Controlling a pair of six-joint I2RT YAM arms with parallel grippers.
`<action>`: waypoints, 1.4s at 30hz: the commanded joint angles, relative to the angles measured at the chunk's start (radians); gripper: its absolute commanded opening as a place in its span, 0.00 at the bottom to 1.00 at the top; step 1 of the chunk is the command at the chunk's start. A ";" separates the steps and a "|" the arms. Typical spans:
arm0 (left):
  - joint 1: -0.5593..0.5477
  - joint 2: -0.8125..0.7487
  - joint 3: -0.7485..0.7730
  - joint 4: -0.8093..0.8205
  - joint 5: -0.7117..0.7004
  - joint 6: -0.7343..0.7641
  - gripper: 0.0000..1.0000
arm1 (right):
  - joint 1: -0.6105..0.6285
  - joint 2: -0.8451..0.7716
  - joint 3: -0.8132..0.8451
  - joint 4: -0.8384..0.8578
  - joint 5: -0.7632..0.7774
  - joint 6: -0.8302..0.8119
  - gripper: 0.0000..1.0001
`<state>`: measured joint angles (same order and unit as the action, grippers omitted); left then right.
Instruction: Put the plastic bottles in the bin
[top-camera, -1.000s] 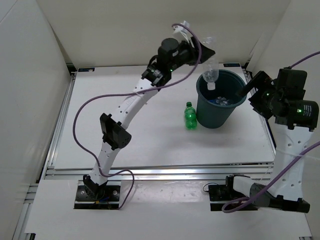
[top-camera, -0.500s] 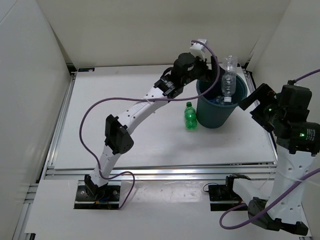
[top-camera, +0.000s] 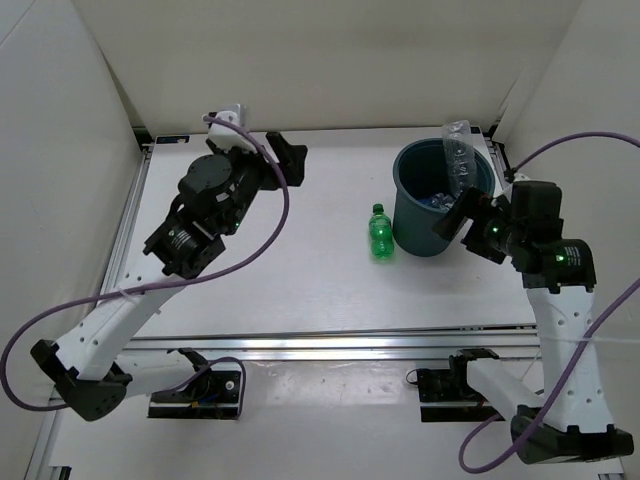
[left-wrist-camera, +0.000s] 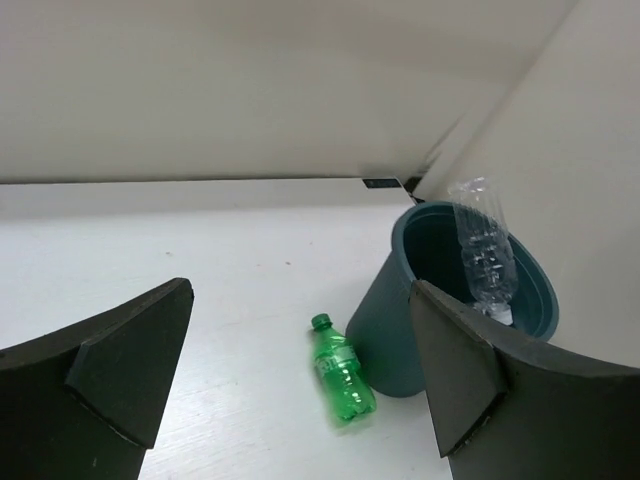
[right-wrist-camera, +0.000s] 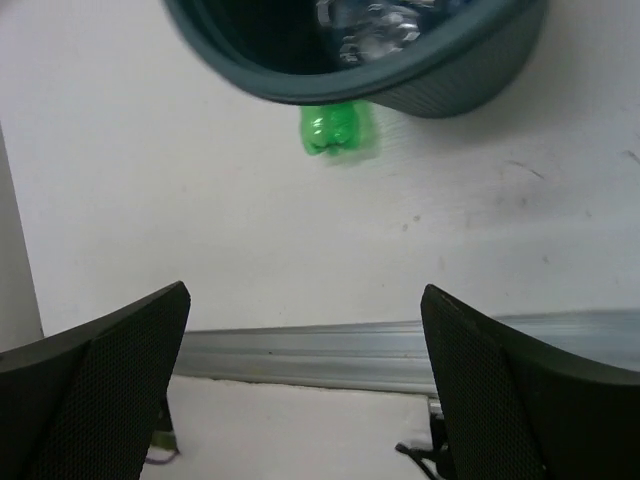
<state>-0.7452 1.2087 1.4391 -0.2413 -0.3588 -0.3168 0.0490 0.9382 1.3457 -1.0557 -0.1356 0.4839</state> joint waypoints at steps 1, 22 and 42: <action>-0.002 0.003 -0.069 -0.093 -0.098 -0.025 1.00 | 0.107 0.011 -0.036 0.164 -0.073 -0.106 1.00; -0.002 -0.147 -0.230 -0.510 -0.171 -0.235 1.00 | 0.792 0.710 0.013 0.238 0.826 0.036 1.00; -0.002 -0.175 -0.250 -0.654 -0.104 -0.335 1.00 | 0.718 1.080 0.239 0.209 0.978 0.042 0.99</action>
<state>-0.7456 1.0729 1.1885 -0.8585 -0.4686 -0.6407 0.7799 1.9808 1.5211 -0.8467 0.7769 0.5396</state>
